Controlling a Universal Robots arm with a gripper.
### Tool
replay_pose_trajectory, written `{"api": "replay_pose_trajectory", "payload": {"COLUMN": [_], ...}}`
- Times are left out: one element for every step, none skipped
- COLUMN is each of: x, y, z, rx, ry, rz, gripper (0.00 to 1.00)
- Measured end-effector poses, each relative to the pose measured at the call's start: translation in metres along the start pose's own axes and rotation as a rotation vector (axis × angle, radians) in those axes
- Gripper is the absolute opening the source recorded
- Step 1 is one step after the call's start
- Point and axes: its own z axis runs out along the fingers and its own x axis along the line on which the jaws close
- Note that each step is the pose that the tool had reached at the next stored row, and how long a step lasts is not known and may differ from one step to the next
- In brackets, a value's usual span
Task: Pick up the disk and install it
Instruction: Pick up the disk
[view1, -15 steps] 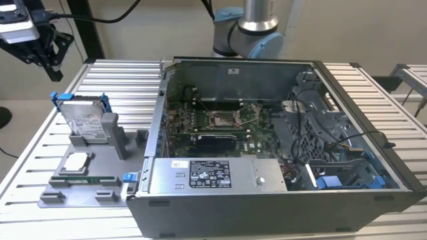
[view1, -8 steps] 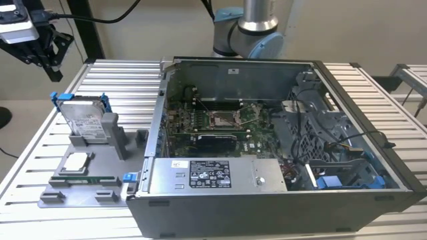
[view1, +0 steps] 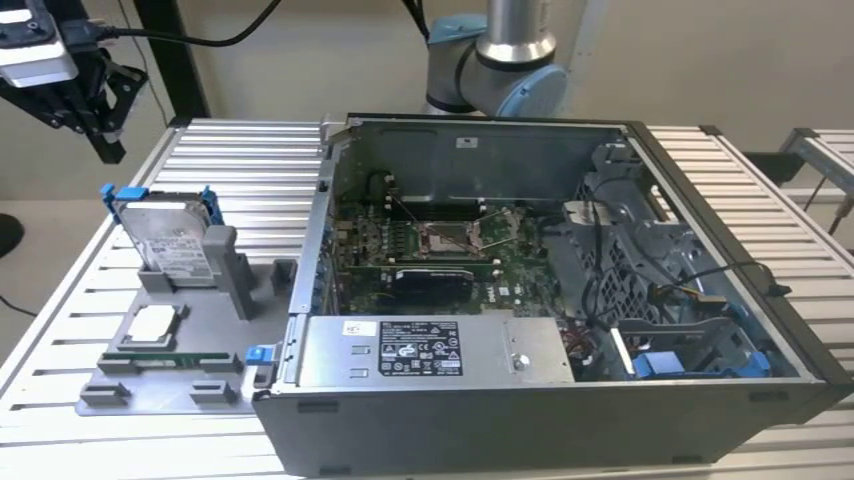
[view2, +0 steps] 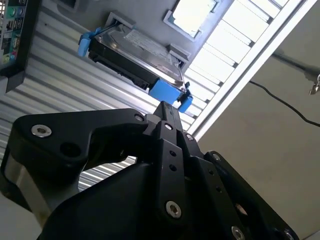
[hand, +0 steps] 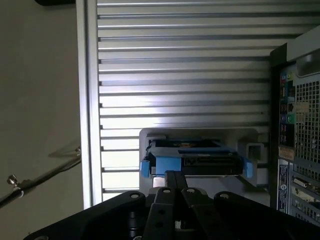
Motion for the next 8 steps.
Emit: {"api": "replay_pose_trajectory", "payload": {"x": [0.0001,0.0001,0.0001,0.0001,0.0001,0.0001,0.0001,0.0001], "y": [0.0001,0.0001,0.0002,0.0003,0.0003,0.0002,0.0002,0.0003], "z": [0.0,0.0,0.0,0.0,0.0,0.0,0.0,0.0001], "rx": [-0.0002,-0.0005,-0.0009,-0.0012,-0.0015,-0.0019,-0.0022,-0.0026], "ry": [0.0005,0.0012,0.0021,0.0029,0.0038,0.0048,0.0057,0.0065], "rz": [-0.008,-0.024,-0.042,-0.059,-0.078,-0.096,-0.114,-0.133], "gripper": [0.0,0.0,0.0,0.0,0.0,0.0,0.0,0.0]}}
